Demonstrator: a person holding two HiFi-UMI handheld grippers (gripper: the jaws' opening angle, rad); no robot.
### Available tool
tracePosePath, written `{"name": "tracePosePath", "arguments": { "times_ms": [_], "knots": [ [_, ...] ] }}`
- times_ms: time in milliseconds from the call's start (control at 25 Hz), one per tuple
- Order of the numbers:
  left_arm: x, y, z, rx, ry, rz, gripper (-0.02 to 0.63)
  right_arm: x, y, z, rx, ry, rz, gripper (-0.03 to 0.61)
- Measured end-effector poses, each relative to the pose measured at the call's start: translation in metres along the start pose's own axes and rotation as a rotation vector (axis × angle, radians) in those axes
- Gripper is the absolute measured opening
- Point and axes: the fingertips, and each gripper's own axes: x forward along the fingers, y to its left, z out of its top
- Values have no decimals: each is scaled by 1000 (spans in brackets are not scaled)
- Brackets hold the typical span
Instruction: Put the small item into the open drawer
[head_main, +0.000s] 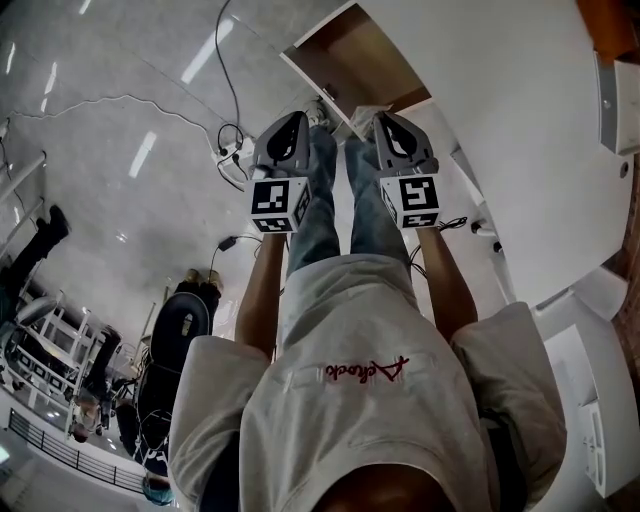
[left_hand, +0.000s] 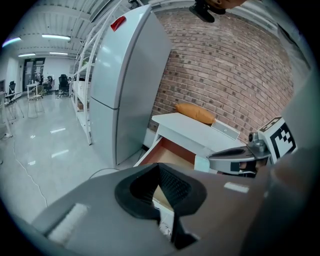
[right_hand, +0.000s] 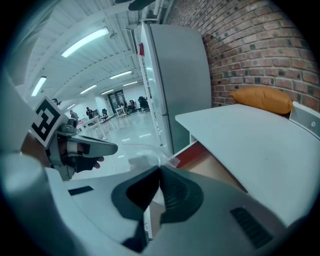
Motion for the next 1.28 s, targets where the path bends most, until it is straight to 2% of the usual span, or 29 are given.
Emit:
{"name": "tracePosePath", "arguments": {
  "times_ms": [360,640,920,1280],
  "knots": [
    [17,7,-26,-18,23,-4,8,37,-7,-32,13,38,22,12],
    [23,12,-45,-43,19,-10,8,77,-13,-43,-23,35,43,12],
    [20,17,-76,-79,44,0,8,116,-23,-31,-83,-13,48,12],
    [29,23,-96,-108,44,12,8,159,-45,-5,-119,-88,9,12]
  ]
}}
